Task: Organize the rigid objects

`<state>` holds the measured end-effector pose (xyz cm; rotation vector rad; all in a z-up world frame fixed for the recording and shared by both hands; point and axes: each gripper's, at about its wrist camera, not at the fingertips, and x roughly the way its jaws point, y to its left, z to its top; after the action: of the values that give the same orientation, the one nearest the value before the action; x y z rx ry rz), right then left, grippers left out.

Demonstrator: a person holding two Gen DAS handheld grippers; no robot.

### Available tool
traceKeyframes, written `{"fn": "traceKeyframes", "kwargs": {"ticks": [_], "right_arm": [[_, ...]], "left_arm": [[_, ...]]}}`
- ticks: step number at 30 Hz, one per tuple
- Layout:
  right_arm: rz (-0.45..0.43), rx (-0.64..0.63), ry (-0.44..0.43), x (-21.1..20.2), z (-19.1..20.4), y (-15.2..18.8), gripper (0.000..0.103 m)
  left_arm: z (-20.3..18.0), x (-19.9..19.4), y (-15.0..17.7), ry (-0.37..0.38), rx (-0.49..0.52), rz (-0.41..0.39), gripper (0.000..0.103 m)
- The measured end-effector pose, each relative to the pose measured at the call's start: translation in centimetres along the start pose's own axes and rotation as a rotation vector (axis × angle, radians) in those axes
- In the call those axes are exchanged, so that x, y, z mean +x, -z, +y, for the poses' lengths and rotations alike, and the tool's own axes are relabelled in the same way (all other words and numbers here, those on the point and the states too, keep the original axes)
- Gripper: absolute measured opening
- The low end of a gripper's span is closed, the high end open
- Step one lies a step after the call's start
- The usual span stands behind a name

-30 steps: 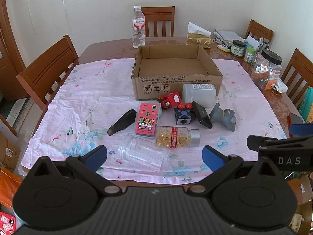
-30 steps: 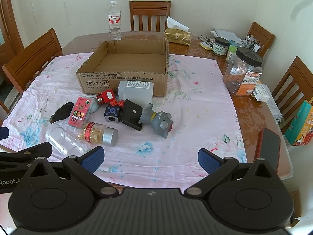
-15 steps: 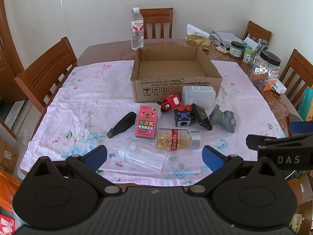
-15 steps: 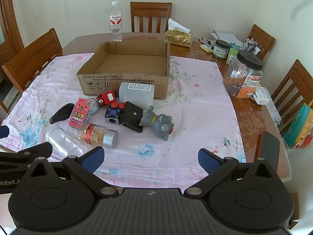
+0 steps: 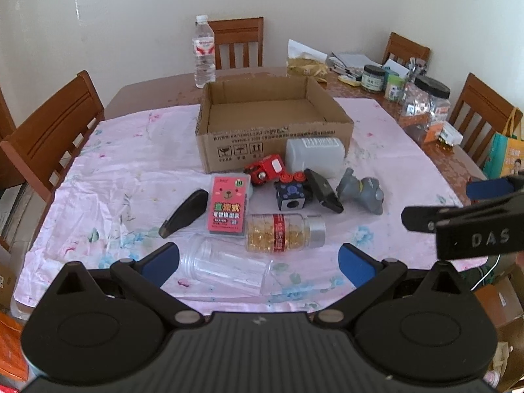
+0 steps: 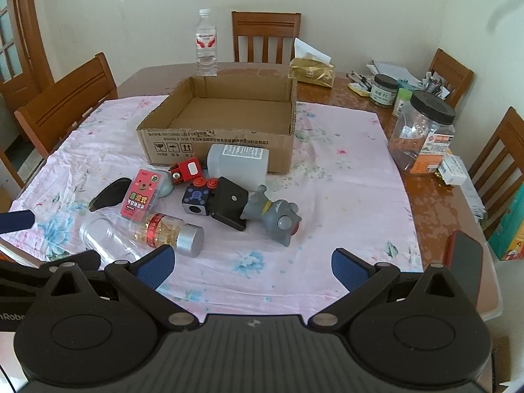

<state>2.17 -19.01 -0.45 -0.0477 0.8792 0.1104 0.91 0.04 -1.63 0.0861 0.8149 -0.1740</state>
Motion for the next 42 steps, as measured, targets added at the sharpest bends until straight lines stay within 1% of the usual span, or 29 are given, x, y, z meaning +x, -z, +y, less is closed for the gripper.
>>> {"fn": "traceKeyframes", "kwargs": {"ticks": [3, 9, 14, 18, 21, 26, 29, 34, 36, 38, 41, 42], "right_arm": [[-0.001, -0.009, -0.009, 0.4, -0.1, 0.4, 0.103], [0.026, -0.019, -0.029, 1.5, -0.4, 1.5, 0.103], [0.06, -0.007, -0.027, 2.4, -0.7, 2.1, 0.103], [0.089, 0.025, -0.004, 3.6, -0.8, 2.1, 0.103], [0.111, 0.057, 0.01, 4.4, -0.7, 1.8, 0.103], [0.124, 0.082, 0.04, 5.1, -0.5, 1.4, 0.103], [0.133, 0.093, 0.053, 5.4, -0.5, 1.1, 0.103], [0.147, 0.106, 0.073, 6.1, -0.5, 0.8, 0.103], [0.15, 0.111, 0.079, 6.4, -0.6, 0.6, 0.103], [0.153, 0.113, 0.086, 6.8, -0.5, 0.4, 0.103], [0.155, 0.117, 0.097, 7.4, -0.5, -0.1, 0.103], [0.155, 0.119, 0.102, 7.6, -0.4, -0.2, 0.103]], "left_arm": [[0.0, 0.8, 0.7, -0.003, 0.02, 0.002, 0.103], [0.3, 2.4, 1.9, -0.011, 0.048, 0.029, 0.103], [1.0, 4.3, 2.5, -0.036, 0.071, 0.066, 0.103], [1.8, 5.8, 2.7, -0.028, 0.104, 0.08, 0.102], [2.6, 7.2, 2.7, -0.013, 0.129, 0.1, 0.103], [3.2, 8.8, 2.4, 0.046, 0.151, 0.122, 0.102], [3.4, 9.5, 2.3, 0.064, 0.163, 0.131, 0.102], [4.1, 10.3, 2.1, 0.085, 0.147, 0.139, 0.102], [4.4, 10.5, 2.0, 0.083, 0.138, 0.136, 0.102], [5.0, 10.7, 1.9, 0.085, 0.121, 0.139, 0.099], [6.0, 10.8, 1.9, 0.092, 0.093, 0.127, 0.091], [6.3, 10.9, 1.8, 0.087, 0.083, 0.127, 0.091]]}}
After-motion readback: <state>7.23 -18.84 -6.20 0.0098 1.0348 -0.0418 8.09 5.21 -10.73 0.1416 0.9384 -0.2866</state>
